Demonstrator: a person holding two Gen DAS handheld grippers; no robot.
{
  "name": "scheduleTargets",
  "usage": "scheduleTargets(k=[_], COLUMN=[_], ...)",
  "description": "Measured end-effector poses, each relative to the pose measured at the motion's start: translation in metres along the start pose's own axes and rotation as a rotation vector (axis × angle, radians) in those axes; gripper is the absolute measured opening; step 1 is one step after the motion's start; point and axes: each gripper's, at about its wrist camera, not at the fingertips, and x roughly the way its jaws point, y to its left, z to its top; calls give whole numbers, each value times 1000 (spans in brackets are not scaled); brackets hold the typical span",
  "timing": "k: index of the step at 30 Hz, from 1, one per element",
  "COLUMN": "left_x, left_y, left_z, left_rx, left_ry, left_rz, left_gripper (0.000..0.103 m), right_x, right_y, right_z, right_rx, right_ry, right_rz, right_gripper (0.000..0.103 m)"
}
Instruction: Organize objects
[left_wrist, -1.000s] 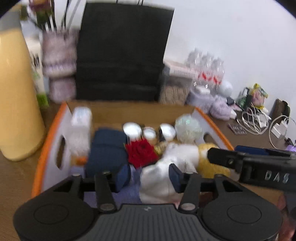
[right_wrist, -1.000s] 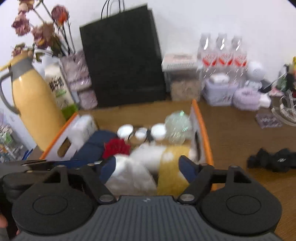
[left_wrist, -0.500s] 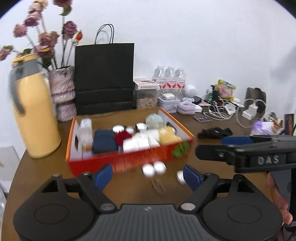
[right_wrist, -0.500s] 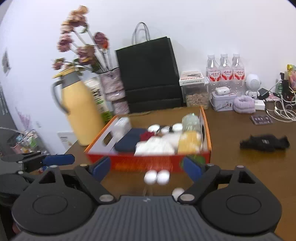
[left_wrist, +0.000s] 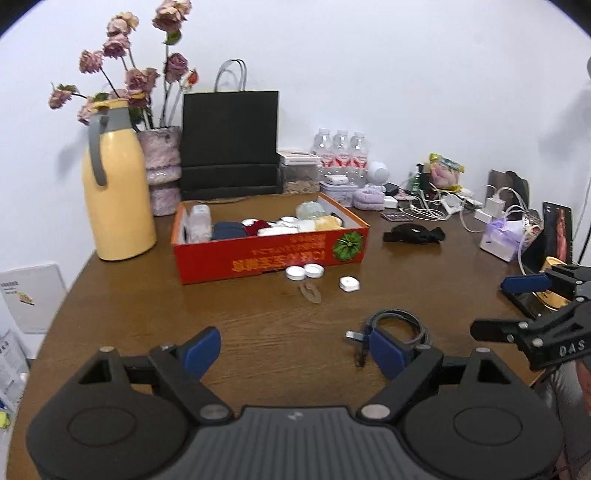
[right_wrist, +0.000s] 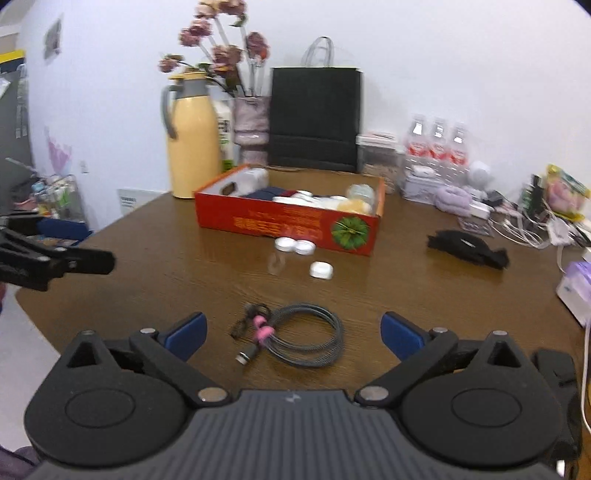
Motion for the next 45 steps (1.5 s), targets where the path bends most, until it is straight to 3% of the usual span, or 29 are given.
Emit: scheduleTargets(k=[5,8,10,13,18,21,24,27,33,39,45], left_x=[40,77,107,159,226,247,254,254,244,209,130], left_y=[-5,-6,-5,-1,10,15,15,11,13,15,17], left_z=[-1,8,18,33,45,47,46,44,36,39,41], left_rx=[14,11,-4,-30,-108,-131,-126,-116,-119,-136,-167], left_ry=[3,11,29,77,152,193,176,181,152,82,-32], left_rz=[-51,-48,-46,-28,-23,-37,-69,-86,-82,-86,-78], left_gripper=[87,78,62,52,49,31,24,4,1,1,1], right_x=[21,50,70,104,160,189,208,221,233,215,143], right_y=[-8,-9,-13,-19,-32,-37,-33,-27,-21,-21,-7], right_z=[-4,-3,0,8,23,31,35,38,38,40,38], right_rx=[9,-17,-10,17,53,82,70,48,30,44,51], right_ry=[-65,-59,-47,-15,42,84,108,131,134,101,-2], right_rz=[-94,-160,-151,-126,-93,-62,-45,-40,-37,-42,-21], right_gripper=[102,99,97,90,76,71,60,41,28,27,27])
